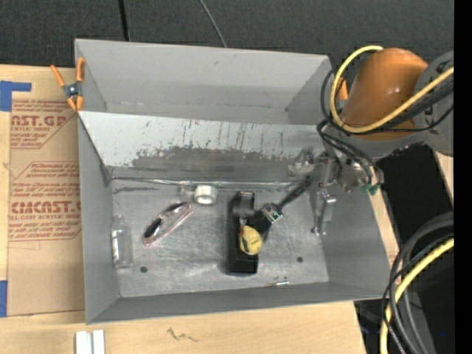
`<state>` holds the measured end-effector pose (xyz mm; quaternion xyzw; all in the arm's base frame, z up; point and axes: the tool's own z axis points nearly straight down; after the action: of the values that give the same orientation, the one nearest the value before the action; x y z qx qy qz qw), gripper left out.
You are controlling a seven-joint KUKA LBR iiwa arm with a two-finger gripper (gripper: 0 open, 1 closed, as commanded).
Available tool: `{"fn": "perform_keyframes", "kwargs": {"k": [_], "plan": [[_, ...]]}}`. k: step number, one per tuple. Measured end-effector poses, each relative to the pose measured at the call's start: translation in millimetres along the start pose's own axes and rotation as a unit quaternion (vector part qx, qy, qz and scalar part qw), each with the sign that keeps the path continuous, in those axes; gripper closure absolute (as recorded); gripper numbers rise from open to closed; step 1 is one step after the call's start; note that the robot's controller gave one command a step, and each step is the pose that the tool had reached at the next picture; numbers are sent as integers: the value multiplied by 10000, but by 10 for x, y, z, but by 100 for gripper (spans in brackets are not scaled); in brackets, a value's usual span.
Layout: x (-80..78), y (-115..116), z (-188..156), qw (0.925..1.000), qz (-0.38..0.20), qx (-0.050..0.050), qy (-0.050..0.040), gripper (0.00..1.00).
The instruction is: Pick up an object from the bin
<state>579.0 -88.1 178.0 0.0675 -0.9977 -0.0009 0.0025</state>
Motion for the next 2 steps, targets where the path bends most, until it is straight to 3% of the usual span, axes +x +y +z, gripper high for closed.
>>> {"fn": "perform_keyframes", "kwargs": {"k": [1,2], "plan": [[4,322,196,9999,130,15,-56,0],[-192,397,1016,9977,-683,10,-36,100]]}}
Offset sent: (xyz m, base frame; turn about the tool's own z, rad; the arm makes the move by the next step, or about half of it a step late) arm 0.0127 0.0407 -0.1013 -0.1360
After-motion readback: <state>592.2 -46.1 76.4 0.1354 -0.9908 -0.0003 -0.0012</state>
